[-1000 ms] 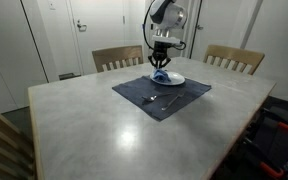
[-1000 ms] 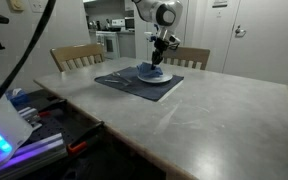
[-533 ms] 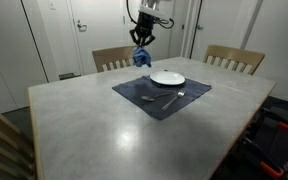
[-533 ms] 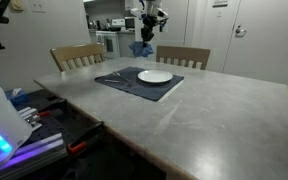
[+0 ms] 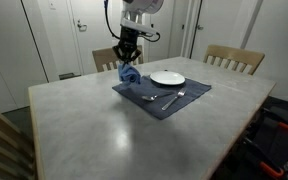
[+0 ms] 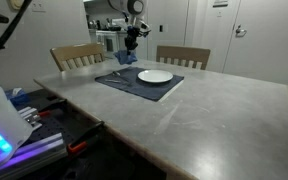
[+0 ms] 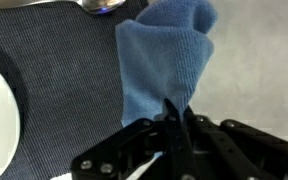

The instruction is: Use the towel to wipe the plate

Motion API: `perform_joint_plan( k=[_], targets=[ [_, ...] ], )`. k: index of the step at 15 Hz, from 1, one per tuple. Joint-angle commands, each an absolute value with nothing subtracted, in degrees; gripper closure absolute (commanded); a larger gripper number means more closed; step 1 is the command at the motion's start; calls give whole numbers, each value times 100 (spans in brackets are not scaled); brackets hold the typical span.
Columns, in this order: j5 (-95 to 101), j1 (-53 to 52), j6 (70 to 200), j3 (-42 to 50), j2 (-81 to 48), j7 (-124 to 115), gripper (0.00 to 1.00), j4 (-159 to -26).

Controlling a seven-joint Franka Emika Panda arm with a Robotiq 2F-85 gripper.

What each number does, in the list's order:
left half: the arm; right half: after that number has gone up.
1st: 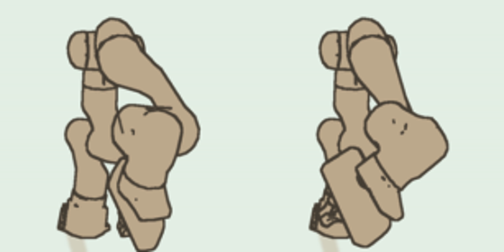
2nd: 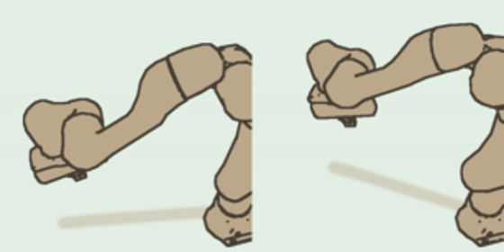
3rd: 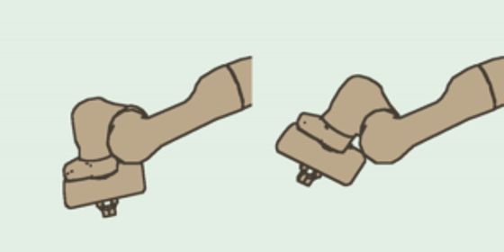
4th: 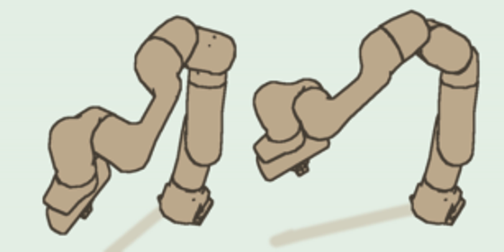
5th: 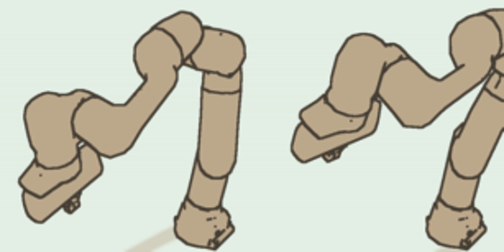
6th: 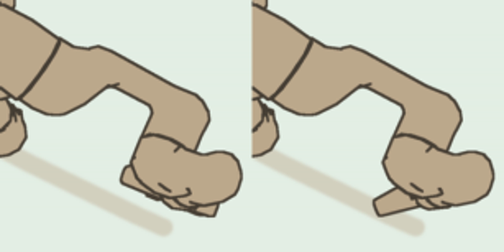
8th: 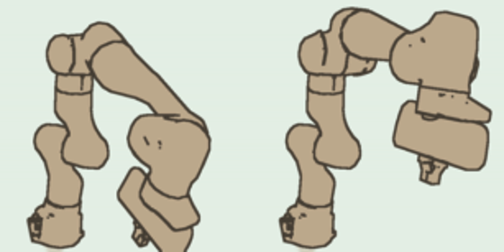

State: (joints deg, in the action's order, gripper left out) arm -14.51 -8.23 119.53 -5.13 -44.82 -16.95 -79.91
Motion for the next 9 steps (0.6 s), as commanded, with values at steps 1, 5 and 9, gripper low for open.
perform_joint_plan(
  k=[1,5,9],
  targets=[
    [-1117,-987,12199,-303,-4806,-1829,98,-7984],
    [-830,-1103,12443,-137,-5052,-2127,98,-7990],
    [-786,-1008,12295,-160,-4911,-2035,61,-8039]
  ],
)
